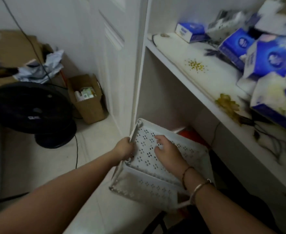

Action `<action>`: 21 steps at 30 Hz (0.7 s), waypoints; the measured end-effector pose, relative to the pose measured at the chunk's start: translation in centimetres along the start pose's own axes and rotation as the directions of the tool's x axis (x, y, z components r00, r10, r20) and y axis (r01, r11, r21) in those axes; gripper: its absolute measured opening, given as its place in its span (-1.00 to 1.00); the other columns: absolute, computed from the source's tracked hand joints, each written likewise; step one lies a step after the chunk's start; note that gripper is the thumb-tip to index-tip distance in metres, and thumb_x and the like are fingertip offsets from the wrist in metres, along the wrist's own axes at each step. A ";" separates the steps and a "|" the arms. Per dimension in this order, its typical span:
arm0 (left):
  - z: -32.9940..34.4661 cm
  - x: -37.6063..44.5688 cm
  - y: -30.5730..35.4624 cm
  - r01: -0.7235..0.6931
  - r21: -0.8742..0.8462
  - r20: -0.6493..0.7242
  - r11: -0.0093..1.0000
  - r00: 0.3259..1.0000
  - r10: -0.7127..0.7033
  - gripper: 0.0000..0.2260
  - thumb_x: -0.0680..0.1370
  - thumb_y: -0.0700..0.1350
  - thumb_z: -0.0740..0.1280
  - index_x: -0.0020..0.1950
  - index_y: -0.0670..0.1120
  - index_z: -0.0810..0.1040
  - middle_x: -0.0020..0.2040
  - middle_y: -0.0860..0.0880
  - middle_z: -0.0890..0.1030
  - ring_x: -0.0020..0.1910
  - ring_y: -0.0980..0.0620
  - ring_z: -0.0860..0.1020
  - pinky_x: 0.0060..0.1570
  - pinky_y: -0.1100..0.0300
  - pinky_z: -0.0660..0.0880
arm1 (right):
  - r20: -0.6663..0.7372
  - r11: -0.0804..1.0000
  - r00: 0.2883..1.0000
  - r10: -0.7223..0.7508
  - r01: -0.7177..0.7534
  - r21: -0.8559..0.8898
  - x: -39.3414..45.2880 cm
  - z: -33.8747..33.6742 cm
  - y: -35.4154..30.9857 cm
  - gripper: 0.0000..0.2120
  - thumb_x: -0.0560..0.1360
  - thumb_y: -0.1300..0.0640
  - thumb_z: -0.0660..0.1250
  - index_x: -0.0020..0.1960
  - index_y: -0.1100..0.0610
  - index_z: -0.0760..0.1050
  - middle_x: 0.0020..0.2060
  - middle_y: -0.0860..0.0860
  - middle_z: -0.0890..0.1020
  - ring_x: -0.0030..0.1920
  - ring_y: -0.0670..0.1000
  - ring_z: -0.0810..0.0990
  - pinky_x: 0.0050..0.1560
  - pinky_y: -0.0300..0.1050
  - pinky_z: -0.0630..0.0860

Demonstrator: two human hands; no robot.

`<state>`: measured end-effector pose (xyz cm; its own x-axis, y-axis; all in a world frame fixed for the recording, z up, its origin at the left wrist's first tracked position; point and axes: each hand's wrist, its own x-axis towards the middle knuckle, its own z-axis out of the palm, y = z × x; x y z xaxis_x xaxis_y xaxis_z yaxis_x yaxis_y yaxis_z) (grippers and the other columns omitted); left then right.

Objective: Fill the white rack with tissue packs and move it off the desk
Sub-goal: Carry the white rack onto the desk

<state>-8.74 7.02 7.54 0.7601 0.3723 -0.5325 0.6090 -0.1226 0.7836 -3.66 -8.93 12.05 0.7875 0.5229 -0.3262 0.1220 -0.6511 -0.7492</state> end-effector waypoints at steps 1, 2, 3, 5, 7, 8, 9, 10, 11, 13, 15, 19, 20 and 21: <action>-1.2 -0.9 0.4 0.005 0.022 0.016 1.000 1.000 -0.005 -0.86 0.60 -0.24 0.10 -0.08 -0.19 0.42 -0.33 -0.11 0.45 -0.46 0.01 0.39 -0.59 0.33 0.29 | 0.021 0.999 0.999 -0.028 0.029 -0.030 -0.3 0.2 -0.5 -0.60 0.59 0.18 0.16 0.42 0.06 0.30 0.42 0.02 0.36 0.29 0.02 0.44 0.13 -0.21 0.39; -2.9 -2.4 0.9 -0.002 0.045 0.007 0.999 1.000 0.002 -0.85 0.62 -0.22 0.10 -0.04 -0.20 0.44 -0.31 -0.11 0.45 -0.46 0.02 0.39 -0.61 0.34 0.28 | 0.050 0.996 0.996 -0.069 0.071 -0.053 -0.8 0.3 -1.5 -0.59 0.60 0.17 0.16 0.44 0.05 0.29 0.43 0.02 0.35 0.28 0.01 0.45 0.15 -0.17 0.41; -4.5 -3.7 1.4 -0.009 0.061 0.004 0.998 1.000 0.009 -0.83 0.63 -0.19 0.10 0.03 -0.20 0.46 -0.28 -0.12 0.47 -0.45 0.03 0.39 -0.61 0.35 0.29 | 0.079 0.992 0.992 -0.096 0.102 -0.070 -1.2 0.4 -2.5 -0.58 0.60 0.16 0.15 0.45 0.05 0.27 0.44 0.01 0.34 0.24 -0.02 0.46 0.11 -0.16 0.43; -7.9 -6.6 2.2 -0.025 0.066 -0.034 0.997 0.999 0.028 -0.79 0.64 -0.14 0.11 0.15 -0.19 0.47 -0.18 -0.15 0.50 -0.40 0.00 0.44 -0.53 0.30 0.36 | 0.149 0.979 0.976 -0.161 0.176 -0.098 -2.2 0.5 -4.8 -0.58 0.61 0.13 0.14 0.46 0.03 0.23 0.45 -0.01 0.31 0.19 -0.04 0.46 0.01 -0.21 0.43; -11.2 -9.0 3.0 -0.036 0.076 -0.089 0.996 0.995 0.043 -0.78 0.63 -0.14 0.13 0.20 -0.17 0.48 -0.09 -0.17 0.54 -0.27 -0.05 0.50 -0.35 0.17 0.45 | 0.202 0.954 0.954 -0.221 0.254 -0.161 -3.2 0.7 -7.3 -0.57 0.61 0.08 0.14 0.46 0.00 0.22 0.45 -0.01 0.31 0.33 0.00 0.41 0.20 -0.12 0.43; -12.9 -10.2 3.6 -0.051 0.092 -0.120 0.994 0.991 0.062 -0.77 0.63 -0.15 0.13 0.22 -0.15 0.48 -0.06 -0.16 0.56 -0.23 -0.05 0.52 -0.31 0.16 0.47 | 0.221 0.934 0.943 -0.248 0.293 -0.202 -3.7 0.8 -8.6 -0.57 0.60 0.05 0.14 0.46 -0.01 0.22 0.44 -0.01 0.32 0.35 0.00 0.39 0.28 -0.07 0.41; -14.4 -11.1 4.4 -0.058 0.111 -0.142 0.992 0.987 0.074 -0.77 0.62 -0.17 0.13 0.24 -0.13 0.47 -0.05 -0.15 0.56 -0.23 -0.04 0.53 -0.33 0.20 0.48 | 0.234 0.917 0.934 -0.270 0.324 -0.234 -4.1 0.8 -9.8 -0.57 0.60 0.03 0.14 0.45 -0.03 0.22 0.43 -0.01 0.33 0.35 0.00 0.40 0.30 -0.07 0.40; -16.0 -12.0 5.3 -0.063 0.133 -0.172 0.989 0.981 0.086 -0.77 0.62 -0.18 0.13 0.24 -0.10 0.46 -0.03 -0.15 0.57 -0.22 -0.03 0.54 -0.37 0.23 0.49 | 0.245 0.898 0.922 -0.299 0.359 -0.254 -4.5 0.9 -10.9 -0.57 0.60 0.01 0.14 0.45 -0.04 0.22 0.42 -0.01 0.34 0.33 -0.01 0.41 0.30 -0.09 0.39; -17.8 -13.2 6.0 -0.066 0.146 -0.208 0.987 0.973 0.096 -0.75 0.63 -0.18 0.12 0.28 -0.12 0.45 0.01 -0.17 0.57 -0.19 -0.04 0.55 -0.35 0.22 0.51 | 0.256 0.878 0.909 -0.330 0.395 -0.271 -5.1 0.8 -12.2 -0.57 0.60 -0.01 0.14 0.45 -0.05 0.22 0.41 -0.01 0.34 0.34 -0.01 0.39 0.31 -0.11 0.37; -21.0 -15.4 7.1 -0.073 0.148 -0.259 0.986 0.960 0.110 -0.70 0.63 -0.17 0.12 0.34 -0.16 0.42 0.10 -0.19 0.56 -0.06 -0.12 0.58 -0.13 0.08 0.57 | 0.269 0.840 0.881 -0.388 0.459 -0.291 -6.2 0.4 -14.5 -0.56 0.60 -0.05 0.13 0.45 -0.05 0.21 0.41 -0.03 0.34 0.39 -0.02 0.34 0.36 -0.11 0.31; -24.1 -17.6 7.8 -0.098 0.136 -0.341 0.986 0.930 0.140 -0.72 0.64 -0.16 0.14 0.34 -0.14 0.41 0.10 -0.20 0.56 -0.02 -0.15 0.55 -0.03 0.03 0.50 | 0.276 0.809 0.852 -0.445 0.514 -0.286 -7.4 -0.5 -16.6 -0.53 0.58 -0.13 0.14 0.45 -0.05 0.22 0.41 -0.05 0.34 0.42 -0.05 0.31 0.38 -0.08 0.30; -29.2 -21.4 8.3 -0.104 0.081 -0.497 0.991 0.858 0.130 -0.76 0.60 -0.10 0.28 0.21 -0.18 0.51 -0.01 -0.18 0.61 -0.05 -0.15 0.59 0.00 0.01 0.51 | 0.297 0.775 0.820 -0.489 0.565 -0.284 -10.0 -2.7 -20.2 -0.34 0.44 -0.35 0.23 0.44 -0.07 0.24 0.41 -0.13 0.33 0.38 -0.13 0.33 0.35 -0.15 0.29; -30.5 -22.2 8.4 -0.100 0.080 -0.510 0.992 0.851 0.127 -0.72 0.57 -0.06 0.31 0.21 -0.19 0.52 0.06 -0.20 0.62 0.04 -0.20 0.59 0.09 -0.06 0.52 | 0.304 0.738 0.805 -0.510 0.591 -0.326 -10.7 -3.3 -21.1 -0.31 0.42 -0.35 0.26 0.45 -0.07 0.24 0.42 -0.16 0.32 0.38 -0.14 0.31 0.34 -0.20 0.25; -31.7 -22.7 8.5 -0.102 0.071 -0.523 0.992 0.843 0.124 -0.68 0.55 -0.02 0.33 0.21 -0.19 0.53 0.12 -0.22 0.61 0.11 -0.23 0.58 0.15 -0.11 0.51 | 0.306 0.689 0.788 -0.533 0.615 -0.384 -11.4 -3.8 -21.9 -0.32 0.42 -0.33 0.28 0.45 -0.08 0.25 0.41 -0.18 0.30 0.38 -0.14 0.29 0.30 -0.26 0.21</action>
<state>-27.96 26.65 36.40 0.5980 0.7801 -0.1840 0.5426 -0.2251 0.8093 -12.97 -2.72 34.33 0.3708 0.9281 -0.0343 0.8001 -0.3379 -0.4957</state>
